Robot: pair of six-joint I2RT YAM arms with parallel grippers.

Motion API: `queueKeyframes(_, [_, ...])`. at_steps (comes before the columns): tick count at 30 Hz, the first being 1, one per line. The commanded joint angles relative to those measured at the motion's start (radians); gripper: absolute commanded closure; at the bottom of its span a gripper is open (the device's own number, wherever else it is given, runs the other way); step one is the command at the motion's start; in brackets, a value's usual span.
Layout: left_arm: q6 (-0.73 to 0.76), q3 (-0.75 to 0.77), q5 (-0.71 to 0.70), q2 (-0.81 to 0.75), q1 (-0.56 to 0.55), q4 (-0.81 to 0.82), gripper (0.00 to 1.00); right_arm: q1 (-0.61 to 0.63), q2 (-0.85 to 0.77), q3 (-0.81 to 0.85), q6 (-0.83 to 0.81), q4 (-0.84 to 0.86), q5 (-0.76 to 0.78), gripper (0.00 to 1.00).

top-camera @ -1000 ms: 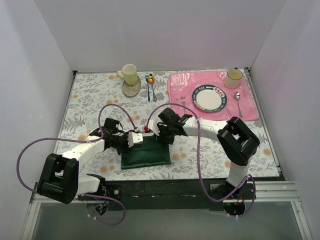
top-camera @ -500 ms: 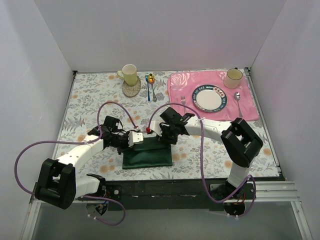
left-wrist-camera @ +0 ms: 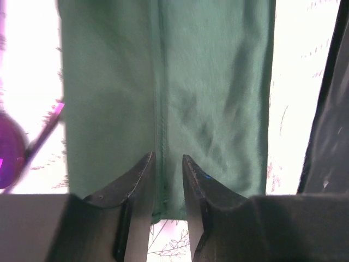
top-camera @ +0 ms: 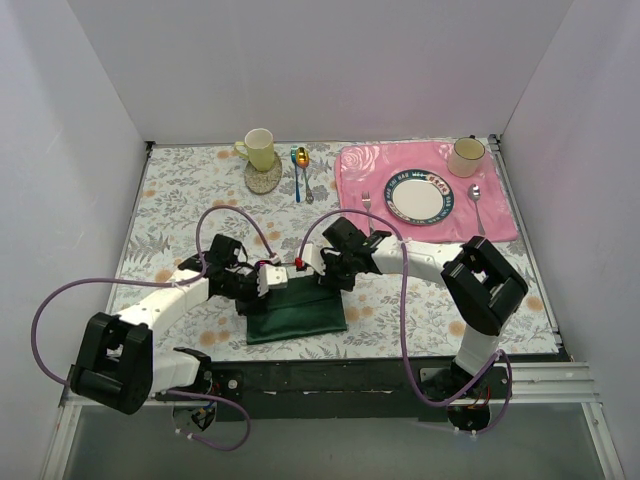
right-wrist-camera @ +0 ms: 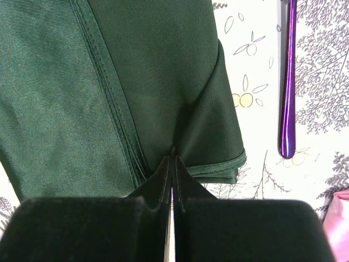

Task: Fold the napkin into a case and place the utensils inside
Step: Fold the lower triangle-folded napkin at the center of the board.

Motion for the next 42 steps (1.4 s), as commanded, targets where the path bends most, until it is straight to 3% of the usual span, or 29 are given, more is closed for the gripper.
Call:
queueKeyframes(1, [-0.222, 0.079, 0.077, -0.080, 0.007, 0.080, 0.74, -0.003, 0.046, -0.042, -0.041, 0.011, 0.028, 0.99])
queueKeyframes(5, [-0.327, 0.110, 0.017, -0.006, 0.005, 0.189, 0.81, -0.004, 0.037, -0.046, -0.052, 0.014, 0.033, 0.99])
queueKeyframes(9, [-0.341, 0.102, -0.020, 0.064, 0.007, 0.269, 0.87, -0.003, 0.031, -0.052, -0.052, 0.019, 0.031, 0.99])
queueKeyframes(14, [-0.307, 0.068, -0.096, 0.137, 0.007, 0.269, 0.96, -0.001, 0.025, -0.059, -0.049, 0.022, 0.031, 0.99])
queueKeyframes(21, [-0.266, 0.008, -0.135, 0.164, 0.005, 0.266, 1.00, -0.007, -0.034, 0.003, 0.017, -0.043, -0.025, 0.98])
queueKeyframes(23, [-0.261, 0.002, -0.133, 0.163, 0.005, 0.265, 1.00, -0.018, -0.072, 0.061, 0.055, -0.084, -0.085, 0.88])
queueKeyframes(24, [-0.252, -0.001, -0.133, 0.163, 0.007, 0.265, 1.00, -0.024, -0.084, 0.098, 0.099, -0.095, -0.105, 0.78])
queueKeyframes(27, [-0.249, -0.005, -0.132, 0.160, 0.005, 0.271, 1.00, -0.047, -0.124, 0.135, 0.173, -0.106, -0.181, 0.68])
queueKeyframes(34, [-0.244, -0.004, -0.130, 0.155, 0.005, 0.272, 1.00, -0.092, -0.103, 0.147, 0.345, 0.003, -0.251, 0.69])
queueKeyframes(42, [-0.244, -0.007, -0.133, 0.154, 0.005, 0.272, 1.00, -0.092, 0.032, 0.126, 0.460, 0.063, -0.181, 0.76])
